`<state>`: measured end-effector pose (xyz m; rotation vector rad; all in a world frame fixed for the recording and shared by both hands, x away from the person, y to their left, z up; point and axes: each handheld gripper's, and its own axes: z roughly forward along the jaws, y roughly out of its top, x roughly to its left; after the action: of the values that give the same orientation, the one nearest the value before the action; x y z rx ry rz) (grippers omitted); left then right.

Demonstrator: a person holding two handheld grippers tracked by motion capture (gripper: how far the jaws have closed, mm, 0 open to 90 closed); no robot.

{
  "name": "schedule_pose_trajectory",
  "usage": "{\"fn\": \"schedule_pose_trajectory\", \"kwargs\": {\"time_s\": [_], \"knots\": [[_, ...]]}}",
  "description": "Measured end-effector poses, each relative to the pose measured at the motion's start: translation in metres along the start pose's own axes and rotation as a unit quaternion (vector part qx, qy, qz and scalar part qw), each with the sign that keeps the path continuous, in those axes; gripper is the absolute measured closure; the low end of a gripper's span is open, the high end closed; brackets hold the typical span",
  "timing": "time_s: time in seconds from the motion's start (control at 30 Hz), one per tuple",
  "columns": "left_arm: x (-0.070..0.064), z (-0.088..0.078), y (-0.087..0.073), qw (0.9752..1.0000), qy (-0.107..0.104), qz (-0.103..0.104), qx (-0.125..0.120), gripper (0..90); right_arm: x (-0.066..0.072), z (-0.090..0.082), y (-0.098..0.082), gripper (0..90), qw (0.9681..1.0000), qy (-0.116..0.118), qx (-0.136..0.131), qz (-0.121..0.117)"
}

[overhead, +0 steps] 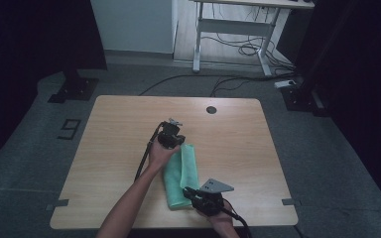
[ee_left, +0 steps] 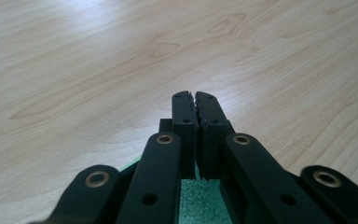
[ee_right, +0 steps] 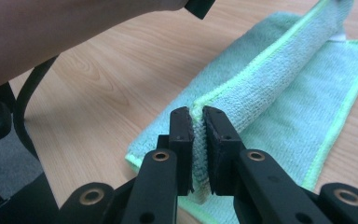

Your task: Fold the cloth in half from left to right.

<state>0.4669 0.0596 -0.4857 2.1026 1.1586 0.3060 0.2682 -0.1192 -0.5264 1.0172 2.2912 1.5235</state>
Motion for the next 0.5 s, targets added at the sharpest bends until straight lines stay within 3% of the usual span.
{"fn": "schedule_pose_trajectory", "kwargs": {"time_s": [0.23,0.5], "knots": [[0.002,0.014,-0.003,0.9999,0.006,-0.004,0.013,85.9,-0.007,0.003,-0.003,80.8,0.9998,-0.012,0.017,0.006],[-0.005,0.032,-0.004,0.9995,0.014,0.008,0.026,85.7,-0.011,0.006,-0.010,80.0,0.9989,-0.020,0.041,0.011]]}}
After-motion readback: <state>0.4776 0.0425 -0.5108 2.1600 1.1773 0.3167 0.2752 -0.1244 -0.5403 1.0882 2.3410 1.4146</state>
